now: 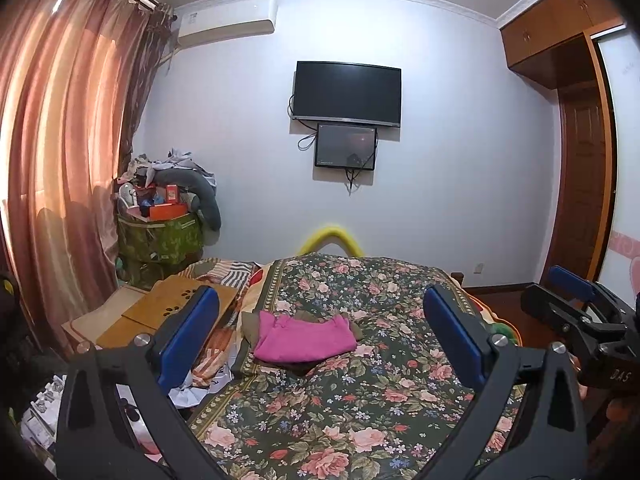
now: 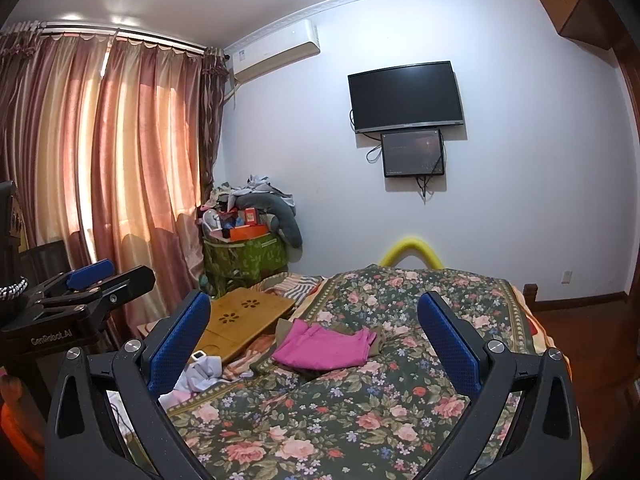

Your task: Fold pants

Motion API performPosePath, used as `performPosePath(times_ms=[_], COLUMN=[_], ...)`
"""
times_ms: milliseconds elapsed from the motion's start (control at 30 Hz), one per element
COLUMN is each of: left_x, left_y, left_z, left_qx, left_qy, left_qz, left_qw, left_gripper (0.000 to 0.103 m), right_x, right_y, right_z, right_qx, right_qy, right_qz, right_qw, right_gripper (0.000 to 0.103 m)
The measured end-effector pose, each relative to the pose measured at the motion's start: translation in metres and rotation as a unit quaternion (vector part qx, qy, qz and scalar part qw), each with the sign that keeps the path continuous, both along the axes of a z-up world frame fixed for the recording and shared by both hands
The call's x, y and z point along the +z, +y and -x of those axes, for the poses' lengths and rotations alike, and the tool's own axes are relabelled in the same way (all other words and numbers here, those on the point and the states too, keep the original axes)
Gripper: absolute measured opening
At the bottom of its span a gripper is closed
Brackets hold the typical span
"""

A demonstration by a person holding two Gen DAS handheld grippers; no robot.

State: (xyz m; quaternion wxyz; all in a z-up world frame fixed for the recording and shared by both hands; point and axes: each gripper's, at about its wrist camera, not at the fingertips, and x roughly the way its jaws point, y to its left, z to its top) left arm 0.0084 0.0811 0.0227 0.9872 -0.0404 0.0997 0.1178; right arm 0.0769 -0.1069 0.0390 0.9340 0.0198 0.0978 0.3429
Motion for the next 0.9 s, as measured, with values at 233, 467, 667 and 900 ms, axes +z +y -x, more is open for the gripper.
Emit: performPosePath(times_ms=[233, 467, 667, 900], left_x=[-0.0017, -0.0035, -0.0051, -0.004], left_y=[0.0004, 0.0019, -0.0009, -0.0025], left_z=[-0.0007, -0.0018, -0.0035, -0.0052], left_qx=[-0.001, 0.0, 0.0, -0.007], left_qy=[0.0, 0.002, 0.003, 0.005], left_qz=[0.004, 0.006, 0.004, 0.005], left_qw=[1.0, 1.0, 1.0, 0.9999], left_gripper=[0.103, 0.103, 0.103, 0.103], right_x=[-0.0003, -0.0003, -0.0006, -0.0009], right_y=[0.0001, -0.0002, -0.0009, -0.0017], right_z=[0.0009, 0.0005, 0.0002, 0.0006], right_qx=[-0.002, -0.003, -0.003, -0.003], right_qy=[-0.002, 0.0, 0.002, 0.002], right_qz=[0.001, 0.001, 0.0, -0.002], right_qw=[1.0, 1.0, 1.0, 1.0], right_gripper=[0.103, 0.103, 0.103, 0.103])
